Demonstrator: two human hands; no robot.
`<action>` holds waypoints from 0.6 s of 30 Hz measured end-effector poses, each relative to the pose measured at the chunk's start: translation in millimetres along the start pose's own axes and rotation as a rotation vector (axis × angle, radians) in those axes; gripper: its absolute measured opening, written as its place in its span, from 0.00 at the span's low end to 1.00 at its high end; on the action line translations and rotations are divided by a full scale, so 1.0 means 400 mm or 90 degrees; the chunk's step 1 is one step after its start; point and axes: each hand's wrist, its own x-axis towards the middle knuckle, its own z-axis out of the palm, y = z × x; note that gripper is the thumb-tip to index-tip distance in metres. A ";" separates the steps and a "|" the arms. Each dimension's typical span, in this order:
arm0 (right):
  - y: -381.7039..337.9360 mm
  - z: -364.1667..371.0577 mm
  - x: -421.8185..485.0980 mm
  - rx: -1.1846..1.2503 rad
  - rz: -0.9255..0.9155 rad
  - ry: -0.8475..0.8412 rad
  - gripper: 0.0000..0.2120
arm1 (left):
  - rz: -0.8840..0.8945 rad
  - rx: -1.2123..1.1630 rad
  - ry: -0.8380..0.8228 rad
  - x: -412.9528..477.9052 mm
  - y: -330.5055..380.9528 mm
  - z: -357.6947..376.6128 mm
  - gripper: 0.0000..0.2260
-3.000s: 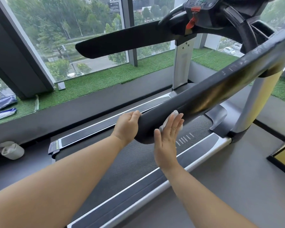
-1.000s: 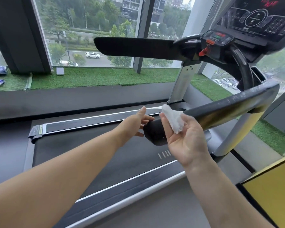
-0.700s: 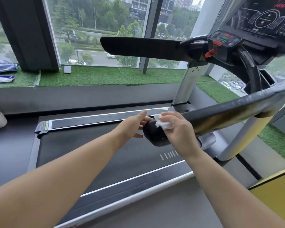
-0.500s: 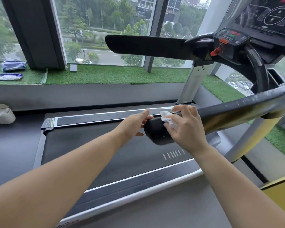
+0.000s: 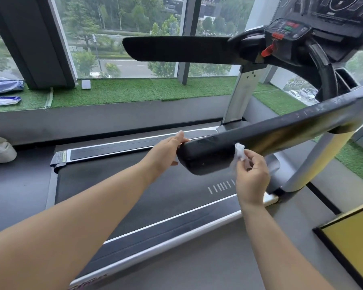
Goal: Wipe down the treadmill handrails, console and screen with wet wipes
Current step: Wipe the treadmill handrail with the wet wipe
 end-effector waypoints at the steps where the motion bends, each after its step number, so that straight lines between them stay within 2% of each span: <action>1: -0.002 0.015 -0.013 0.020 0.005 0.013 0.08 | -0.002 -0.001 -0.002 0.000 0.000 0.000 0.19; 6: -0.057 0.094 -0.083 0.072 -0.066 0.107 0.08 | -0.004 -0.001 -0.008 -0.005 -0.002 0.003 0.18; 9: -0.093 0.122 -0.135 0.085 -0.103 0.071 0.08 | 0.008 0.000 0.003 -0.009 -0.001 0.005 0.16; 11: -0.099 0.129 -0.166 0.105 -0.133 0.012 0.09 | 0.012 -0.018 0.001 -0.011 0.005 0.010 0.17; 12: -0.091 0.131 -0.183 0.106 -0.168 -0.051 0.09 | 0.009 -0.031 -0.002 -0.011 0.008 0.012 0.18; 15: -0.066 0.113 -0.249 0.105 -0.237 -0.320 0.11 | -0.012 -0.030 -0.010 -0.008 0.014 0.012 0.20; 16: -0.058 0.098 -0.258 0.125 -0.207 -0.351 0.12 | -0.017 -0.024 -0.013 -0.007 0.014 0.009 0.20; 18: -0.042 0.061 -0.236 0.159 -0.085 -0.277 0.14 | -0.026 -0.020 -0.018 -0.005 0.012 0.003 0.21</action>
